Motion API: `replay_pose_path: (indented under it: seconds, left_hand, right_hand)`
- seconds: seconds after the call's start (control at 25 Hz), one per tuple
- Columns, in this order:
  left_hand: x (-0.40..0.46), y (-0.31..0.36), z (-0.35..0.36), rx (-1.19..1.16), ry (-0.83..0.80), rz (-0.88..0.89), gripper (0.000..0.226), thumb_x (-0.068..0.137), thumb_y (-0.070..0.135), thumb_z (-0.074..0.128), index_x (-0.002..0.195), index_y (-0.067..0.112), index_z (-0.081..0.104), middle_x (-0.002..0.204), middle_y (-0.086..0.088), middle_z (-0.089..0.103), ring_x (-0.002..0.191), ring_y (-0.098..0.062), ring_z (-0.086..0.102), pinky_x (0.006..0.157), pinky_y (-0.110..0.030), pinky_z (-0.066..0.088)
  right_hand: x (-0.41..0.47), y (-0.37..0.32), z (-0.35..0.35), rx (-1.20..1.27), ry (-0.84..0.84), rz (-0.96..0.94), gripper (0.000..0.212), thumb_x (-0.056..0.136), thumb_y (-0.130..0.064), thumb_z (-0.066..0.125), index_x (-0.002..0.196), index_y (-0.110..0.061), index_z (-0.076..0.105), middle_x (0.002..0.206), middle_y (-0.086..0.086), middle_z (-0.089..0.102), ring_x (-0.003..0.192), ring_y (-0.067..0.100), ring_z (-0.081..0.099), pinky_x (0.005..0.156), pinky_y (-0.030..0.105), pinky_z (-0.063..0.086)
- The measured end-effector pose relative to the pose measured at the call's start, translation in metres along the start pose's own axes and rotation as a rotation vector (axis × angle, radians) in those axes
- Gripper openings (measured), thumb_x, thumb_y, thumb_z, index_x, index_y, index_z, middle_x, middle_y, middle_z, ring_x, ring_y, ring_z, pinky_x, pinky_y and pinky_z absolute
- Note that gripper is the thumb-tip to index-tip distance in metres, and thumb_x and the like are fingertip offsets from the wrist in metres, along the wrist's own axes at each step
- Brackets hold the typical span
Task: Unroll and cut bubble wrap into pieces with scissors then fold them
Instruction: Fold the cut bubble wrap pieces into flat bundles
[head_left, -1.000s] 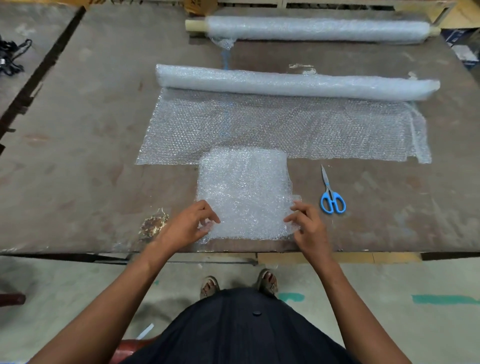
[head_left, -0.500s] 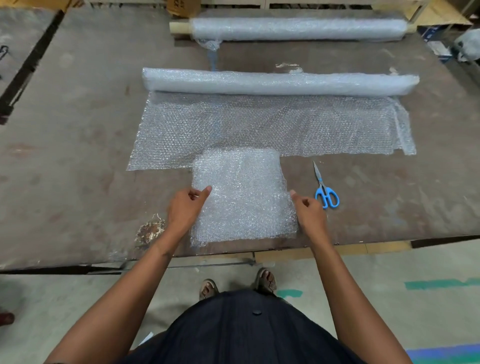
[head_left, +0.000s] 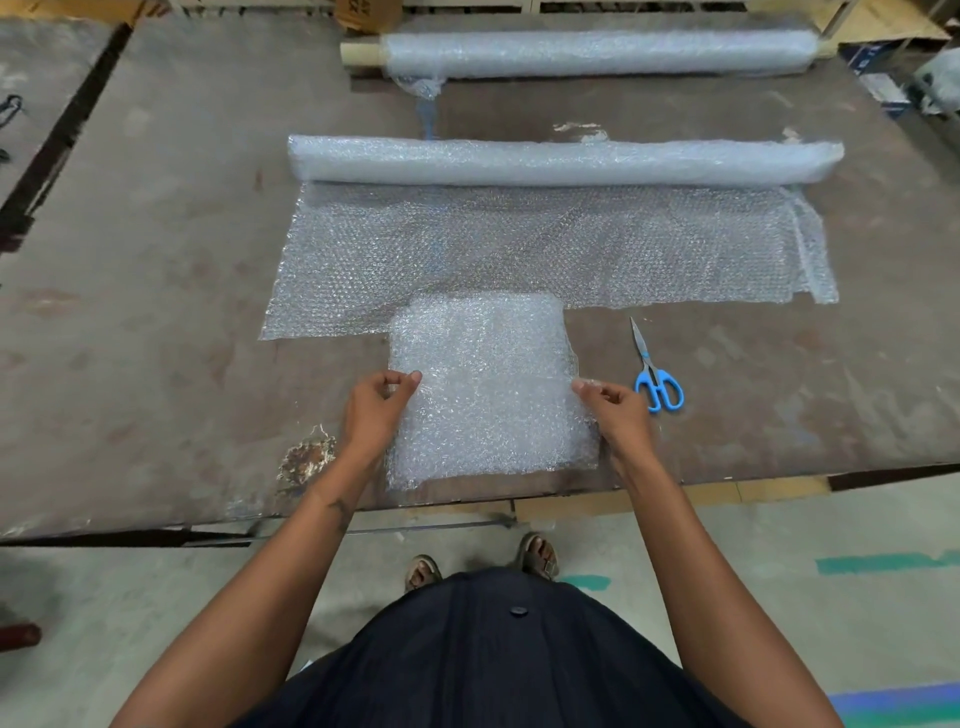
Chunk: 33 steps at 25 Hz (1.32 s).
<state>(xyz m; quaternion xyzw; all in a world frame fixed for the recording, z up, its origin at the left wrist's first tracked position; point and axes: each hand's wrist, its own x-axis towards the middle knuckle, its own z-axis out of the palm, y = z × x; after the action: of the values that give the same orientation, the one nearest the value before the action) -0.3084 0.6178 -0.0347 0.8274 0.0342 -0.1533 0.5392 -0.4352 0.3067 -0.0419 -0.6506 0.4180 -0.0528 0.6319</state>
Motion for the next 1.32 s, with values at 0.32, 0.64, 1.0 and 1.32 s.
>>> replay_pose_path:
  seconds: [0.32,0.64,1.0,1.32]
  left_hand:
    - [-0.012,-0.006,-0.01,-0.042,-0.068,0.172,0.032,0.103,0.064,0.057,0.109,0.033,0.061,0.119,0.016,0.073,0.115,-0.009,0.067,0.106,-0.054,0.051]
    - [-0.023,0.009,-0.015,-0.541,-0.028,0.036,0.056,0.095,0.04,0.076,0.139,0.023,0.045,0.11,-0.008,0.071,0.097,-0.019,0.069,0.085,-0.042,0.06]
    - [-0.001,-0.023,-0.078,-0.601,-0.135,-0.159,0.051,0.078,0.034,0.095,0.114,0.007,0.072,0.108,-0.011,0.075,0.101,-0.028,0.068,0.086,-0.037,0.058]
    - [0.021,-0.063,-0.167,-0.219,0.184,-0.179,0.043,0.097,0.017,0.078,0.131,0.009,0.052,0.125,-0.017,0.07,0.107,-0.03,0.071,0.088,-0.04,0.06]
  right_hand:
    - [-0.02,-0.011,-0.011,-0.001,-0.065,-0.214,0.02,0.088,-0.028,0.087,0.096,-0.011,0.08,0.091,0.001,0.08,0.086,0.015,0.072,0.082,0.032,0.057]
    - [-0.05,-0.048,-0.009,0.113,-0.227,-0.277,0.036,0.091,-0.001,0.08,0.123,-0.015,0.071,0.111,0.0,0.077,0.082,0.014,0.078,0.066,0.029,0.065]
    - [-0.031,-0.075,0.069,-0.062,-0.445,-0.256,0.05,0.094,-0.008,0.081,0.137,-0.029,0.065,0.116,0.014,0.078,0.083,0.027,0.073,0.061,0.036,0.057]
    - [-0.03,-0.07,0.21,-0.37,-0.515,-0.274,0.074,0.093,-0.003,0.08,0.153,-0.026,0.042,0.111,0.015,0.062,0.084,0.022,0.068,0.084,0.046,0.064]
